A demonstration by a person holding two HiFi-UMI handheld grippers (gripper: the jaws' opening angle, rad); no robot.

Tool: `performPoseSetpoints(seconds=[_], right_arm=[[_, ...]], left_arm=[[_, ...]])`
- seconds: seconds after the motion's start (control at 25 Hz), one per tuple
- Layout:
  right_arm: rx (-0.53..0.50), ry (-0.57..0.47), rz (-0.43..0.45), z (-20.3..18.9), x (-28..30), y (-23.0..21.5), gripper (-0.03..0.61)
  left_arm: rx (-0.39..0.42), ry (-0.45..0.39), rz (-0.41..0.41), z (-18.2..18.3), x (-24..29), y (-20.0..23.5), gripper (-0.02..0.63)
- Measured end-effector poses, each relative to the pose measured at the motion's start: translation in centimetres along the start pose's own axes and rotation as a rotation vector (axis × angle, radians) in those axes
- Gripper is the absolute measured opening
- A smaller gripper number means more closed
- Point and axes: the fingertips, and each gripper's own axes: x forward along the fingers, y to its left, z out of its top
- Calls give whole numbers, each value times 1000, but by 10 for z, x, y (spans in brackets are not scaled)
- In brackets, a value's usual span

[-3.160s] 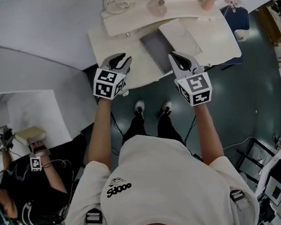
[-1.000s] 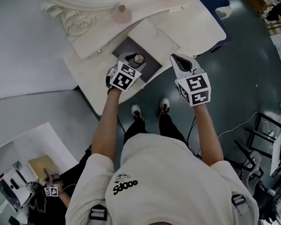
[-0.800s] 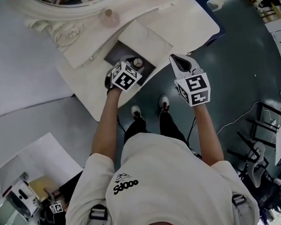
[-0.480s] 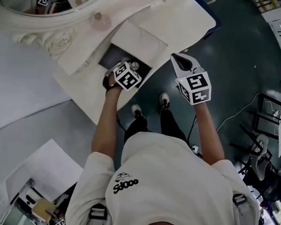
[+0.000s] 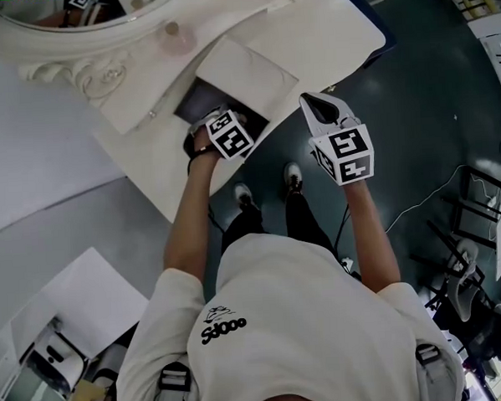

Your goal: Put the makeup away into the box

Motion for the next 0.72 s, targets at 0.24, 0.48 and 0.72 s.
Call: performPoseSetpoints(seconds=[0.24,0.48,0.72], right_arm=[[-14,-20,4,10,-4,0,2],[-66,-69,24,36,-10,4,2],[-136,-133,39,75,-17,9,2]], left_arm=[[-65,-87,51,5,-21,13,272],[-180,-229,135,17,-77,34,219],[-278,-412,309,27,-147,62,65]])
